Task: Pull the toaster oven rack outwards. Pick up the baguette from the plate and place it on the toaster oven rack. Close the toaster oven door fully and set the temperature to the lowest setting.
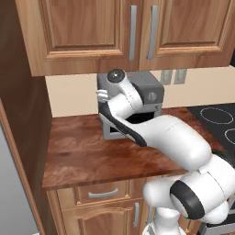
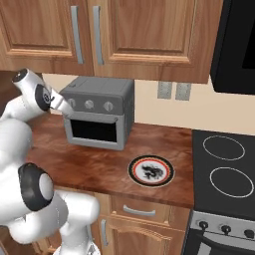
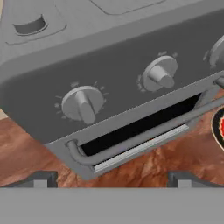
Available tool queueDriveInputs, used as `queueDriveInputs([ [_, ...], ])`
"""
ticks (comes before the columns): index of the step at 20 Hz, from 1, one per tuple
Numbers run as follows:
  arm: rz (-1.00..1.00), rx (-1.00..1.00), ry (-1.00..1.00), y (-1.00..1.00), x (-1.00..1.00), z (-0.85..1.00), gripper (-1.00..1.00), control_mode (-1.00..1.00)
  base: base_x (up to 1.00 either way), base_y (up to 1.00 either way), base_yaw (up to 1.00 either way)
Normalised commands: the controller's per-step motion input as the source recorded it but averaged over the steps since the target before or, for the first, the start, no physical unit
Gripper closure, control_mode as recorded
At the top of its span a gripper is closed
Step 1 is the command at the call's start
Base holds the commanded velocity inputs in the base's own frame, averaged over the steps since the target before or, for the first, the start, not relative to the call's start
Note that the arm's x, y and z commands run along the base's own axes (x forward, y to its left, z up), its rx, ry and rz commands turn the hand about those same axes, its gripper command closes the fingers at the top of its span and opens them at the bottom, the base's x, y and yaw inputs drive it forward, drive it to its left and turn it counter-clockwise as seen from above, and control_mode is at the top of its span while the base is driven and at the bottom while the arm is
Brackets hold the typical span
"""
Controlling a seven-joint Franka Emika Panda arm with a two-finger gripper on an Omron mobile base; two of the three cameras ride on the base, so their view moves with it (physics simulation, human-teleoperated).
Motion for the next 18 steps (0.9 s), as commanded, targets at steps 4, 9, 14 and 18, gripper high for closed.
queueDriveInputs([
  [4,0.04,0.12,-0.18,-0.60,-0.76,0.33,-1.00,-1.00,0.00,0.00,0.00],
  [9,0.22,0.02,-0.19,-0.32,-0.44,0.51,-1.00,-1.00,0.00,0.00,0.00],
  [14,0.41,0.00,-0.02,0.00,-0.10,0.31,-1.00,-1.00,0.00,0.00,0.00],
  [18,0.35,0.00,0.15,0.00,0.00,0.32,-1.00,-1.00,0.00,0.00,0.00],
])
